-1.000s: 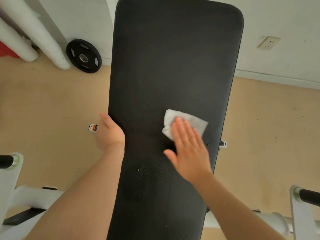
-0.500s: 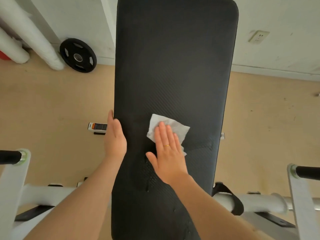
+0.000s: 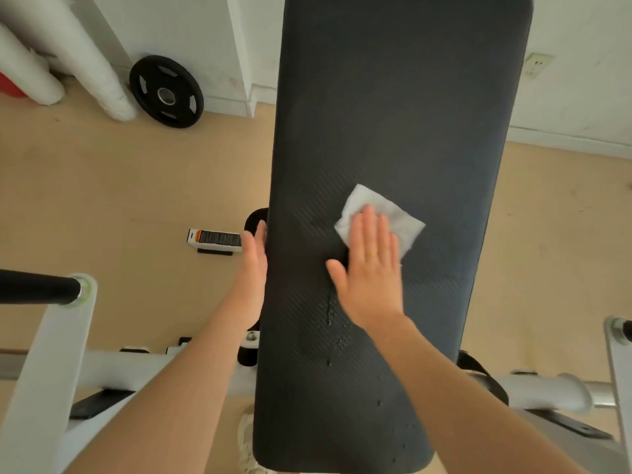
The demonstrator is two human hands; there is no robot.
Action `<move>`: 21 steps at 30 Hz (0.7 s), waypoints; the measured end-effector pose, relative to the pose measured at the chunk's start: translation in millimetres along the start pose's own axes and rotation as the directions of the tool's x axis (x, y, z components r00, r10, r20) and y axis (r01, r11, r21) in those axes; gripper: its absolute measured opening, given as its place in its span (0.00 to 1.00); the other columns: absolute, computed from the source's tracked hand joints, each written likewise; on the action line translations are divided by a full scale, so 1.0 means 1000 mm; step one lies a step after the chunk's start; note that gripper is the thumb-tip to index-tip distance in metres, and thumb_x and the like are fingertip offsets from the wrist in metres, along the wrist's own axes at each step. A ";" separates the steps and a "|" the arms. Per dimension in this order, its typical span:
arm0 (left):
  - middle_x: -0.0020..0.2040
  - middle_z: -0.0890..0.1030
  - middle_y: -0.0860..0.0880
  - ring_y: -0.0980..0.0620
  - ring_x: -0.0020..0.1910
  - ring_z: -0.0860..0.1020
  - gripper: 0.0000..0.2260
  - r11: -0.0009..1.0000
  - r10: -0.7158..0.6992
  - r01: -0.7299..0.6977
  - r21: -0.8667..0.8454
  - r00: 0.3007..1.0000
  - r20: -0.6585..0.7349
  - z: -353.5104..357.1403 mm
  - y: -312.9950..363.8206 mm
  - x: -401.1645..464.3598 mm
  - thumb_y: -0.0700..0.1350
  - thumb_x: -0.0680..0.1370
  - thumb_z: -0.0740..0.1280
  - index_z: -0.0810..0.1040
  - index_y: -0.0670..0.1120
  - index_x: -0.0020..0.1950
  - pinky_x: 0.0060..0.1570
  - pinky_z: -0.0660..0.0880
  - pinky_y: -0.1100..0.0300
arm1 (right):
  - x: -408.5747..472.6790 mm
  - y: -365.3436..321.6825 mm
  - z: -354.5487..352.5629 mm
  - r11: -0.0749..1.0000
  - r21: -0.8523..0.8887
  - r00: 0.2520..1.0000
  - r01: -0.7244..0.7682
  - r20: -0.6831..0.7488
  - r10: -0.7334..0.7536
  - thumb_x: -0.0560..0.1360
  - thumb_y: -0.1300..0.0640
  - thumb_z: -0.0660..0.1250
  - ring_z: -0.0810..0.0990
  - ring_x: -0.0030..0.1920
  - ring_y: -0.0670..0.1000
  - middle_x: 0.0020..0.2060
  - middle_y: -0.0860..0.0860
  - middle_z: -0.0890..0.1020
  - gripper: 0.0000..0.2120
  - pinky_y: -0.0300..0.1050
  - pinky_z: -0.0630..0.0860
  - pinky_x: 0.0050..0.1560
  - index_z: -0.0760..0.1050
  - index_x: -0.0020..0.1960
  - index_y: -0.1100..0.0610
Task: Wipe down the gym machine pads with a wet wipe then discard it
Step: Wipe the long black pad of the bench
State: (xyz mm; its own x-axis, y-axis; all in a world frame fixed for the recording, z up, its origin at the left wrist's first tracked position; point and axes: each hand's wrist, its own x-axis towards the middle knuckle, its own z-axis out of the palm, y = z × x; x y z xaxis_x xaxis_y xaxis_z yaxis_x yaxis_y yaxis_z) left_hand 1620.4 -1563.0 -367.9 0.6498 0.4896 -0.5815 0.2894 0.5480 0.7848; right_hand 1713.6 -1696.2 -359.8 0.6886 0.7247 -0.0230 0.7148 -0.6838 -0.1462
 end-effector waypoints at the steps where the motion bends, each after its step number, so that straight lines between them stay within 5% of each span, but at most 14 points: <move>1: 0.70 0.67 0.57 0.57 0.68 0.66 0.28 1.000 0.000 0.000 -0.006 0.999 0.038 -0.004 -0.001 -0.002 0.61 0.78 0.35 0.57 0.55 0.74 0.58 0.65 0.64 | 0.003 -0.021 0.004 0.999 0.011 0.999 0.051 0.016 -0.051 0.76 0.40 0.43 0.38 0.73 0.55 0.73 0.54 0.40 0.34 0.52 0.39 0.72 0.39 0.74 0.59; 4: 0.68 0.71 0.54 0.57 0.67 0.68 0.32 0.997 -0.020 0.025 -0.074 0.997 0.070 -0.016 -0.006 -0.007 0.64 0.76 0.35 0.63 0.54 0.71 0.59 0.65 0.63 | 0.005 -0.073 0.022 0.988 -0.007 0.987 0.153 0.041 -0.152 0.77 0.41 0.42 0.35 0.73 0.54 0.72 0.53 0.39 0.32 0.50 0.32 0.73 0.39 0.73 0.58; 9: 0.59 0.78 0.57 0.63 0.57 0.75 0.34 0.985 -0.007 0.021 -0.169 0.996 0.086 -0.024 -0.008 -0.010 0.65 0.76 0.33 0.70 0.53 0.67 0.55 0.68 0.65 | 0.010 -0.062 0.018 0.945 -0.049 0.946 0.323 0.053 -0.320 0.77 0.41 0.43 0.46 0.73 0.51 0.74 0.52 0.50 0.31 0.51 0.48 0.75 0.46 0.74 0.58; 11: 0.61 0.77 0.55 0.59 0.59 0.74 0.35 0.983 -0.027 0.045 -0.179 0.994 0.104 -0.025 -0.005 -0.009 0.66 0.75 0.33 0.70 0.54 0.67 0.60 0.67 0.61 | 0.021 -0.037 0.001 0.975 0.001 0.975 0.223 -0.006 -0.223 0.76 0.42 0.45 0.49 0.74 0.53 0.74 0.53 0.54 0.32 0.52 0.50 0.72 0.50 0.75 0.59; 14: 0.68 0.71 0.55 0.55 0.68 0.65 0.36 0.988 -0.073 0.082 -0.133 0.995 0.074 -0.028 -0.004 -0.007 0.67 0.74 0.33 0.69 0.55 0.68 0.71 0.54 0.54 | 0.034 -0.008 -0.015 0.998 0.025 0.997 -0.062 -0.043 0.063 0.76 0.41 0.42 0.46 0.76 0.55 0.76 0.55 0.49 0.34 0.51 0.46 0.74 0.46 0.76 0.59; 16: 0.72 0.66 0.55 0.54 0.73 0.57 0.36 0.992 -0.081 0.087 -0.093 0.994 0.073 -0.031 -0.003 -0.005 0.67 0.74 0.32 0.68 0.55 0.69 0.72 0.46 0.54 | 0.036 -0.013 -0.015 0.994 0.033 0.993 -0.106 -0.046 0.107 0.76 0.40 0.42 0.44 0.76 0.56 0.76 0.55 0.47 0.35 0.51 0.44 0.74 0.43 0.76 0.60; 21: 0.70 0.69 0.49 0.52 0.72 0.61 0.39 0.980 -0.103 0.118 -0.160 0.989 0.102 -0.039 0.001 -0.010 0.67 0.74 0.32 0.70 0.50 0.68 0.69 0.52 0.57 | 0.008 -0.062 0.009 0.977 -0.036 0.977 0.210 0.033 -0.209 0.76 0.41 0.47 0.43 0.74 0.55 0.73 0.53 0.45 0.34 0.53 0.42 0.72 0.43 0.74 0.59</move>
State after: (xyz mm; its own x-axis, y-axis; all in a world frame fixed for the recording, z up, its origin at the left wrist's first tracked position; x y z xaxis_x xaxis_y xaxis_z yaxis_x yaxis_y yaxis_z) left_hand 1586.3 -1540.5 -369.1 0.6848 0.3590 -0.6342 0.2482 0.7033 0.6661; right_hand 1673.8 -1647.4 -359.9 0.5199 0.8539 -0.0248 0.8474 -0.5191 -0.1117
